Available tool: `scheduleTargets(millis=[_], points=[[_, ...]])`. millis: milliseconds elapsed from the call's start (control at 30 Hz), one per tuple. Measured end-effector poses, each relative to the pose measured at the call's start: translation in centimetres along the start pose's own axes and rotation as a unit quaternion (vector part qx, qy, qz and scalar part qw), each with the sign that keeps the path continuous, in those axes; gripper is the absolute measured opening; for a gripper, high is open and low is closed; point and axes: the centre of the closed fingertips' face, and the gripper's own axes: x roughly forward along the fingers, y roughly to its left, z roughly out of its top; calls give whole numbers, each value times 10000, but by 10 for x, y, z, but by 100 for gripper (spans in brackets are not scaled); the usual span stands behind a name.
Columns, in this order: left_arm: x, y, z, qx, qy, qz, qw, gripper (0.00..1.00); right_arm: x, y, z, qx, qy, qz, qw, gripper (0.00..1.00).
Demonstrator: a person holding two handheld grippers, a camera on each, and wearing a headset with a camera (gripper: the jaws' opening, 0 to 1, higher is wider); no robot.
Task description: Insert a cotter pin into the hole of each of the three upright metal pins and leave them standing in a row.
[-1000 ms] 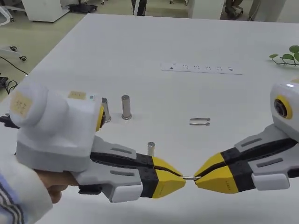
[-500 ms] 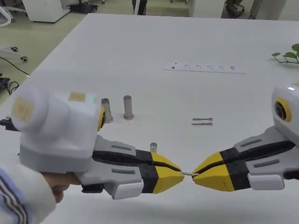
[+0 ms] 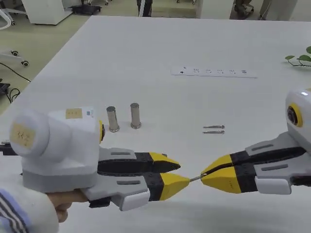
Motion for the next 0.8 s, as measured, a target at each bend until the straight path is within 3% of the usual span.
scheduleTargets(millis=[133,233,633,800], points=[[-3,11,1,-68,-170,188,9997,18,0,-12,-3,62,-6,-231,9997,4],[-3,16,0,-46,-148,290,9995,18,1,-18,-6,133,-15,-303,9995,4],[-3,52,-17,-102,48,909,9958,22,6,-37,-5,140,-387,-585,9974,4],[5,61,-31,-3,290,1056,9940,22,8,-43,-6,122,-588,-734,9955,4]])
